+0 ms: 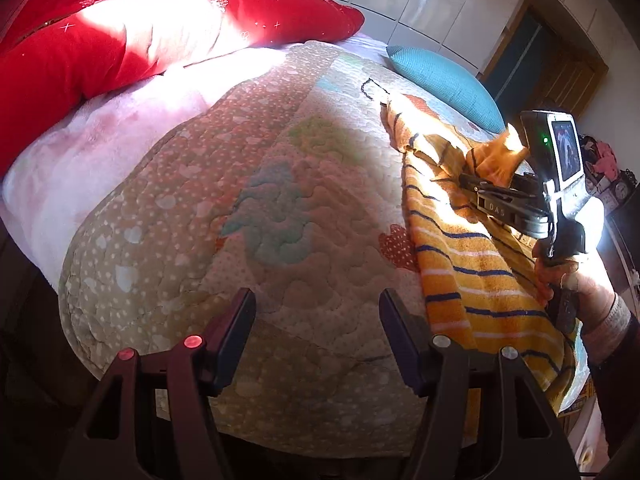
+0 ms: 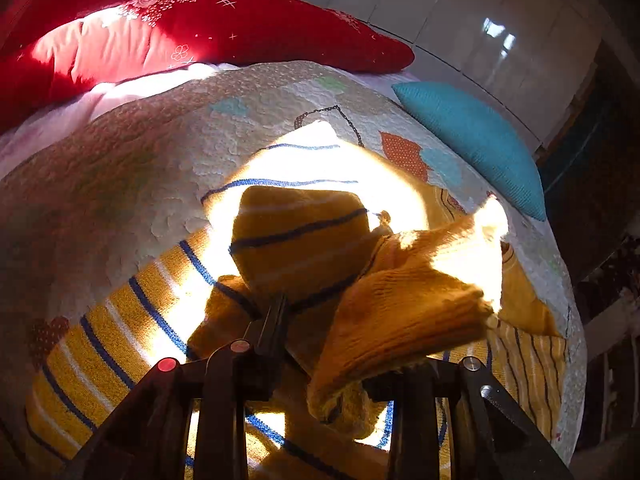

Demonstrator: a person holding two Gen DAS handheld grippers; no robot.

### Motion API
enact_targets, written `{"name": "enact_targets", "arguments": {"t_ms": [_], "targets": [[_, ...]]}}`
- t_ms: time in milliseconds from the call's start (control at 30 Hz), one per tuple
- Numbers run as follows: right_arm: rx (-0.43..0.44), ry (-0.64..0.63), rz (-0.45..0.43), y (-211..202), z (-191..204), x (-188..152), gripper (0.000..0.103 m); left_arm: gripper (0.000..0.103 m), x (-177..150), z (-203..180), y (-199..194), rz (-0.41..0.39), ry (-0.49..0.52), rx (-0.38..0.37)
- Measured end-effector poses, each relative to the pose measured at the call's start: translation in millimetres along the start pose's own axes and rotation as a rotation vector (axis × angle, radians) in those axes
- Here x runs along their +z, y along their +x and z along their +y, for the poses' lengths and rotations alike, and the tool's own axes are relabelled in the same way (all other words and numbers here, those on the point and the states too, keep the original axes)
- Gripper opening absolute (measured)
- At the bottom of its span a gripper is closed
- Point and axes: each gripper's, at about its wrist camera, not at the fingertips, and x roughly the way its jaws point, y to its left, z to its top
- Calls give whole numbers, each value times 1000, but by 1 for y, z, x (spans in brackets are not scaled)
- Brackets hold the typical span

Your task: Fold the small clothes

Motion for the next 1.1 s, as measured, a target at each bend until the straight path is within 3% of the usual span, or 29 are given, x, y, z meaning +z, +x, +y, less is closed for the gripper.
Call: {"name": "enact_targets", "arguments": {"t_ms": [33, 167, 300, 400, 567, 800, 967, 1100], "targets": [[-25, -69, -15, -2, 12, 0, 45, 63, 0, 2, -1, -3, -3, 4], [-106, -350, -59, -12, 66, -9, 53, 63, -1, 12, -8, -14, -22, 23], [-114, -420, -87, -26, 80, -25, 53, 63, -2, 16, -14, -16, -36, 36], [-40, -317, -68, -39, 58, -32, 57, 66, -3, 11, -16, -15, -19, 37], [-22, -88, -39, -66, -1, -64, 62, 67, -3, -8, -11, 1, 25, 9], [-33, 311, 66, -91, -93, -157, 64, 67, -7, -52, 4, 57, 123, -34], [-42, 557, 131, -103, -132, -231, 63, 68, -13, -88, 11, 64, 229, -34], [-56, 693, 136, -116, -150, -270, 63, 68, -21, -99, 26, 110, 256, -32]]}}
